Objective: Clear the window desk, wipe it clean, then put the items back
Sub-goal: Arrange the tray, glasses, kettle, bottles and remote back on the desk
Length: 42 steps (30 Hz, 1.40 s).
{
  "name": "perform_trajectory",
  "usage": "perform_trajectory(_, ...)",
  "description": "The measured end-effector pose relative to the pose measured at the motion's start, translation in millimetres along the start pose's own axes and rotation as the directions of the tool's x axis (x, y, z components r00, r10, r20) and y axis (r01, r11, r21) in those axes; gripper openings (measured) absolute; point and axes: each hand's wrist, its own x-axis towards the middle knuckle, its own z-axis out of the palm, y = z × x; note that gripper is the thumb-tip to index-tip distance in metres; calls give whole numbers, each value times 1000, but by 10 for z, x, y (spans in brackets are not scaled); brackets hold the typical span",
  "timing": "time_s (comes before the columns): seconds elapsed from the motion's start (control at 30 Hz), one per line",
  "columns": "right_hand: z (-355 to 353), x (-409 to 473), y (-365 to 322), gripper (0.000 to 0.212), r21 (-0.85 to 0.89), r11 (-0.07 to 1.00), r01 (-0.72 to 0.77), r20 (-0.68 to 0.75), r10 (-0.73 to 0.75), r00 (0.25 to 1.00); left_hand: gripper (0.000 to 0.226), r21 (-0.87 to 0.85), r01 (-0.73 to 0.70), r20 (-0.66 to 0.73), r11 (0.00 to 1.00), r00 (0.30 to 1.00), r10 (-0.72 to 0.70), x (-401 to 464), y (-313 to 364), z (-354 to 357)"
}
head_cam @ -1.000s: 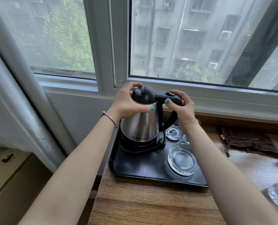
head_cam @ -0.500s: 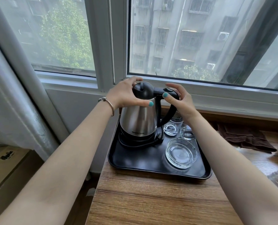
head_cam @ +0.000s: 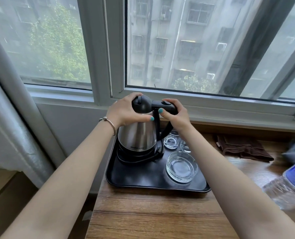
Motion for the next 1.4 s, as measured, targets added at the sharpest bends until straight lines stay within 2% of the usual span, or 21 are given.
perform_trajectory(0.13, -179, -38, -40, 51, -111, 994, 1, 114, 12, 993, 99, 60, 10, 56, 998, 998, -14, -27, 80, -20)
perform_trajectory(0.2, -327, -74, -52, 63, -143, 990, -17, 114, 33, 993, 97, 176, -6, -28, 984, 1000, 11, -64, 149, 1)
perform_trajectory(0.27, -518, -128, -60, 65, -154, 987, -40, 92, 55, 994, 90, 284, -32, -159, 958, 984, 80, -121, 214, 53)
perform_trajectory(0.33, -737, -187, -54, 66, -172, 983, -57, 83, 72, 994, 88, 343, -63, -211, 937, 967, 142, -169, 295, 130)
perform_trajectory(0.53, -1194, -287, 10, 63, -243, 967, -81, 82, 104, 991, 87, 576, -182, -127, 797, 943, 307, -200, 752, 484)
perform_trajectory(0.6, -1265, -322, 64, 60, -235, 969, -79, 96, 104, 990, 86, 605, -215, -116, 767, 929, 352, -177, 876, 617)
perform_trajectory(0.77, -1343, -381, 353, 62, -224, 969, -99, 81, 120, 989, 80, 373, -364, -37, 853, 913, 406, -128, 1073, 955)
perform_trajectory(0.87, -1360, -444, 661, 73, -266, 949, -169, 76, 196, 978, 73, 124, -434, 145, 892, 898, 416, -109, 1096, 1164)
perform_trajectory(0.93, -1375, -477, 869, 80, -302, 931, -207, 91, 244, 966, 68, 81, -455, 239, 887, 873, 426, -104, 1065, 1316)
perform_trajectory(1.0, -1398, -481, 1040, 91, -351, 910, -221, 97, 270, 958, 67, 21, -422, 249, 906, 880, 404, -98, 1018, 1455)
perform_trajectory(1.1, -1435, -459, 1204, 112, -414, 881, -231, 102, 297, 950, 69, -130, -292, 195, 947, 929, 313, -68, 943, 1601)
perform_trajectory(1.2, -1437, -428, 1263, 123, -436, 871, -226, 131, 310, 942, 59, -212, -191, 181, 959, 956, 230, -35, 851, 1705)
perform_trajectory(1.3, -1421, -404, 1302, 115, -469, 856, -217, 104, 298, 949, 56, -235, -131, 217, 963, 959, 184, -14, 763, 1775)
perform_trajectory(1.4, -1408, -401, 1340, 103, -401, 895, -196, 93, 253, 963, 62, -219, -120, 217, 968, 962, 169, 10, 698, 1787)
